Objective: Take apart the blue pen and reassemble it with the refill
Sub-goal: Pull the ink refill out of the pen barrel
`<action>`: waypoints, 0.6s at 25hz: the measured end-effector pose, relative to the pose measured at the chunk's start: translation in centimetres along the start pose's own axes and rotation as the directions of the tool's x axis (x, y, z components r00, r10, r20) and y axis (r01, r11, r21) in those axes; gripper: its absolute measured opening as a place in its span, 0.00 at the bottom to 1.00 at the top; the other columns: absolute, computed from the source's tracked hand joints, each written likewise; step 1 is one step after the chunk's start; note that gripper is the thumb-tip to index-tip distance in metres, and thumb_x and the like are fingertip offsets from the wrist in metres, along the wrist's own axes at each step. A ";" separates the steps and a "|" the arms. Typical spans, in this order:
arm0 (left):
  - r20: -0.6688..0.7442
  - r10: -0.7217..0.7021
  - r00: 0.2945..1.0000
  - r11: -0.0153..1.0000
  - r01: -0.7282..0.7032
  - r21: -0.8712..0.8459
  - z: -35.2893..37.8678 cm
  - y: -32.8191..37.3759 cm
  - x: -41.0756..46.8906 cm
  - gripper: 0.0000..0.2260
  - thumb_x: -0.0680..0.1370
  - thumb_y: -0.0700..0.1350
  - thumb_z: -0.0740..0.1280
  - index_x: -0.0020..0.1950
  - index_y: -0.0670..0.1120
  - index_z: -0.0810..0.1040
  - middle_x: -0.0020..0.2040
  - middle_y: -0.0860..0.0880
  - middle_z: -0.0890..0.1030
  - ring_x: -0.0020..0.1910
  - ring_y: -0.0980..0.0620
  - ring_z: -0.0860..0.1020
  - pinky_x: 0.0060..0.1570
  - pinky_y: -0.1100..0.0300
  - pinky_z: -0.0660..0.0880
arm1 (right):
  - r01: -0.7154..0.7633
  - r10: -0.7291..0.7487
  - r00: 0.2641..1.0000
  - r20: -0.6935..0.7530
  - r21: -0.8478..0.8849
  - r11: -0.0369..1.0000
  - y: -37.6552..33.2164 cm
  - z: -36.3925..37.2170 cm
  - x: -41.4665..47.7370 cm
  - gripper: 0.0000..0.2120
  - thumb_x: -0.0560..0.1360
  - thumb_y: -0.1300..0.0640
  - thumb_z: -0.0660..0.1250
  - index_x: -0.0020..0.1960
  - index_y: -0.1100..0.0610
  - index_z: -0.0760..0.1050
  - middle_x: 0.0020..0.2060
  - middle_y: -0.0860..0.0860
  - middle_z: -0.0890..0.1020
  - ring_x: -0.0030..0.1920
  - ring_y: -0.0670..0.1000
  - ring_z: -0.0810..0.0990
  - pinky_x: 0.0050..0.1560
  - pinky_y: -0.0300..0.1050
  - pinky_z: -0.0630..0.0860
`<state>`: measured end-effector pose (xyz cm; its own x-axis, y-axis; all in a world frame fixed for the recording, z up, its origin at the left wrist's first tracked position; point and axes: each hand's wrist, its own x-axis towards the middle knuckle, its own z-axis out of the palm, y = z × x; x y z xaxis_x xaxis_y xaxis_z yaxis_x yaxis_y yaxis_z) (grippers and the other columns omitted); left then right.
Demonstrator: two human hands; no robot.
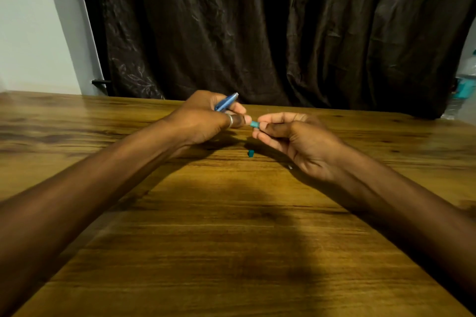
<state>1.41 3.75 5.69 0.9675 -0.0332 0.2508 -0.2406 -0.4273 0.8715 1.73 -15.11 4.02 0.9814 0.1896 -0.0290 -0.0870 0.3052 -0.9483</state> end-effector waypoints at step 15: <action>-0.093 0.025 0.995 0.999 -0.027 -0.018 -0.3 0.0 0.0 0.12 0.70 0.47 0.79 0.50 0.43 0.85 0.41 0.49 0.84 0.36 0.61 0.80 0.33 0.73 0.74 | -0.005 0.004 0.999 0.041 0.045 0.999 0.8 0.3 -0.2 0.08 0.76 0.73 0.65 0.49 0.65 0.81 0.39 0.59 0.87 0.41 0.52 0.87 0.42 0.38 0.84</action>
<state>1.36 4.03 5.76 0.9496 0.0401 0.3108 -0.2680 -0.4101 0.8718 1.41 -14.61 3.33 0.9733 0.2287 -0.0194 -0.0999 0.3461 -0.9328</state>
